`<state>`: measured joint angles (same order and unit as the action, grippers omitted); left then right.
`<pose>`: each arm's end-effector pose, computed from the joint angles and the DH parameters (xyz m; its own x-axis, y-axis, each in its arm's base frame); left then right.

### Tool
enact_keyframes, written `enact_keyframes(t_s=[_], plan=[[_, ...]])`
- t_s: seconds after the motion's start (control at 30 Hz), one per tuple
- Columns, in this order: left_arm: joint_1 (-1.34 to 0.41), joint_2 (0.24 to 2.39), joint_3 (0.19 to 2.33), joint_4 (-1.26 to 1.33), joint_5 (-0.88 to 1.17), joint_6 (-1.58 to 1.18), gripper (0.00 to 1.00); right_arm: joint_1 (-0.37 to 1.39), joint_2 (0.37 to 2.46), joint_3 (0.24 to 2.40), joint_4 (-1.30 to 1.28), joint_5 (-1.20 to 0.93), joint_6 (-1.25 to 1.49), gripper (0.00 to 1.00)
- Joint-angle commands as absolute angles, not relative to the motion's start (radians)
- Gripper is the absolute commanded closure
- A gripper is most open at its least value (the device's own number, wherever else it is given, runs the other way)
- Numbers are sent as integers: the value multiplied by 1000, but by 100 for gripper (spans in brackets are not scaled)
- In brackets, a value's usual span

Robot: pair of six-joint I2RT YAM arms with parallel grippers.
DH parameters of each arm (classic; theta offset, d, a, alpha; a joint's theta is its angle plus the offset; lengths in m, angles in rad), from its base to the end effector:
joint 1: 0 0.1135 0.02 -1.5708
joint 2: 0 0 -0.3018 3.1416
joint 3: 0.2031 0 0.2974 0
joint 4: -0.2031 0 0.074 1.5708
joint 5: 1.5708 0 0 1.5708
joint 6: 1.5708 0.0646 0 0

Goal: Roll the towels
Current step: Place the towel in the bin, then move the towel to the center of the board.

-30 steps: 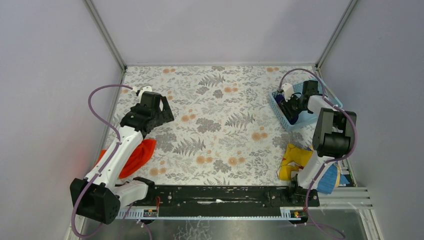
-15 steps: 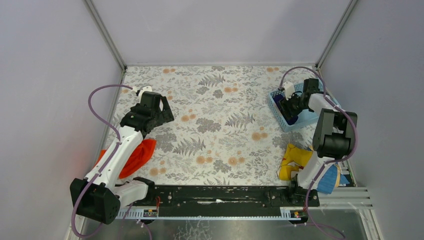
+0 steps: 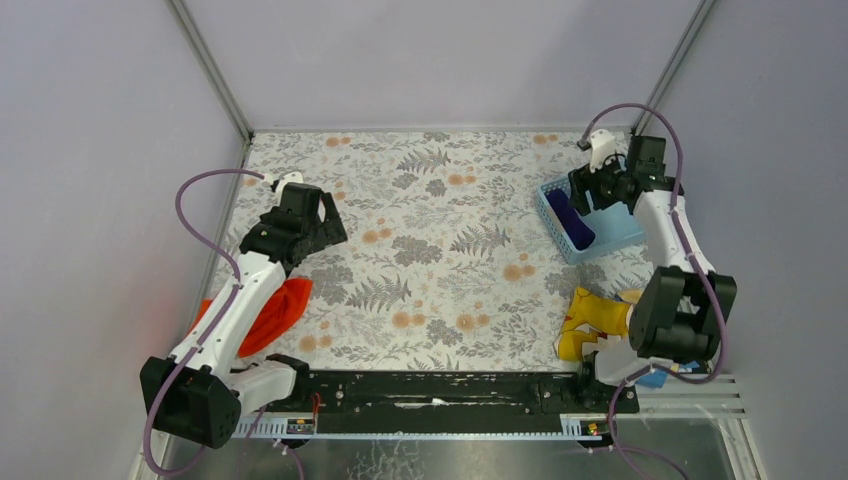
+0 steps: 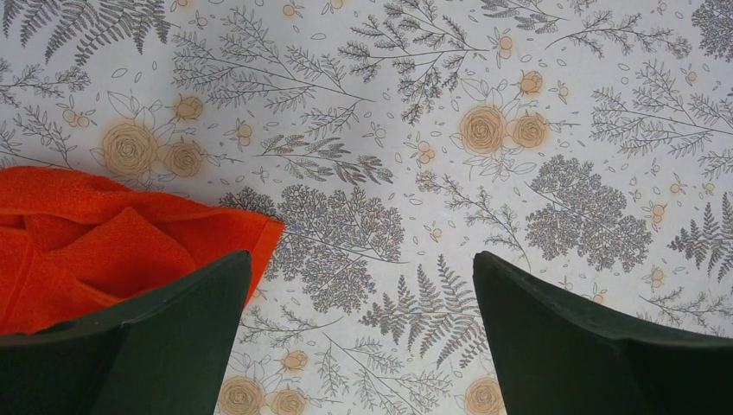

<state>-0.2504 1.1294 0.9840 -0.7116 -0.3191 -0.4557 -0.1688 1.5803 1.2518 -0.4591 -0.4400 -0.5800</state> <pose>0.2730 -0.0489 0.3012 -0.6736 -0.2590 -0.6923 -0.2897 0.9542 -0.0752 0.4102 -0.0420 0.2842 -0.5053 -0.4169 -0.7556 -0.5035 0.8535 -0.1342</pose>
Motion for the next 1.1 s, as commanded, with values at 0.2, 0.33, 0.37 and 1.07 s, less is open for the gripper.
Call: enact_keyframes(t_s=[0.2,0.33,0.37,1.07], plan=[[-143,1184,981,-699,-360,-491,0,-140,1117,929,37,-489,75,21],[-8,1249,971,-709,-303,-518,0,-90,990,732,188,-496,238,19],[32,1266,963,-706,-274,-527,0,-70,962,691,228,-497,260,19],[101,1623,869,-476,228,-788,42,170,767,505,199,-506,283,16]])
